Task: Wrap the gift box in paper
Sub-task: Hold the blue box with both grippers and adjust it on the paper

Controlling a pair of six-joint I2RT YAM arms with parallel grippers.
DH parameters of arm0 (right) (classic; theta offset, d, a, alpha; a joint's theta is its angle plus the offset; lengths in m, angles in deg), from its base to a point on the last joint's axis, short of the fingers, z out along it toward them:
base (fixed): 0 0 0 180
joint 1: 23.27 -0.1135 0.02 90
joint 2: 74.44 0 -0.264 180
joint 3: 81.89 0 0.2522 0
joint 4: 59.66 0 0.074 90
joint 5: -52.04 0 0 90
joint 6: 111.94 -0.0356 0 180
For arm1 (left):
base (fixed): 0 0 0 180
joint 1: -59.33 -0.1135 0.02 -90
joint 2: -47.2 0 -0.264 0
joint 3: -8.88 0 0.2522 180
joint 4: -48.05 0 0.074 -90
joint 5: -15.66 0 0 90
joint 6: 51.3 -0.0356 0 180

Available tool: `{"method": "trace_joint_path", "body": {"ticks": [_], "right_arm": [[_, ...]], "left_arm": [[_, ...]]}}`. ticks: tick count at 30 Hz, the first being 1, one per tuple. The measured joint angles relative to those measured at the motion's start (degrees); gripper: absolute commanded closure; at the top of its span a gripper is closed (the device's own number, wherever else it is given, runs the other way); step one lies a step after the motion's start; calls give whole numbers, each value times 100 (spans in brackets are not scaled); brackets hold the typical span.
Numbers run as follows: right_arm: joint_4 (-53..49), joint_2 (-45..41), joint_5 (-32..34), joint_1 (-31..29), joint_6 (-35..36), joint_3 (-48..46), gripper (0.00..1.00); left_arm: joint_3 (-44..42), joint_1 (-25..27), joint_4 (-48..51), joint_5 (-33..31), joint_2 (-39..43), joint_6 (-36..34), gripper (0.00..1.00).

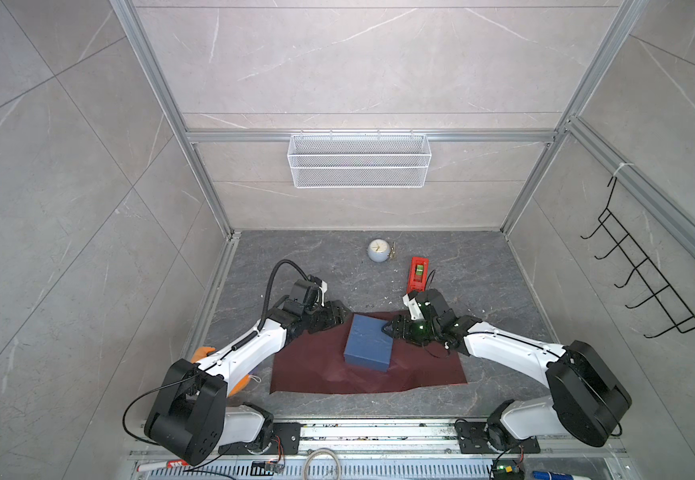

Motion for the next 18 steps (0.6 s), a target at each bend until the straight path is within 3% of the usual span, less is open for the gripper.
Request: {"method": "trace_joint_path", "body": {"ticks": [7, 18], "right_arm": [[175, 122, -81, -20, -131, -4, 29], [385, 122, -140, -81, -245, -4, 33]], "left_arm": [[-68, 503, 7, 378, -374, 181, 28], [-234, 535, 129, 715, -87, 317, 34]]}}
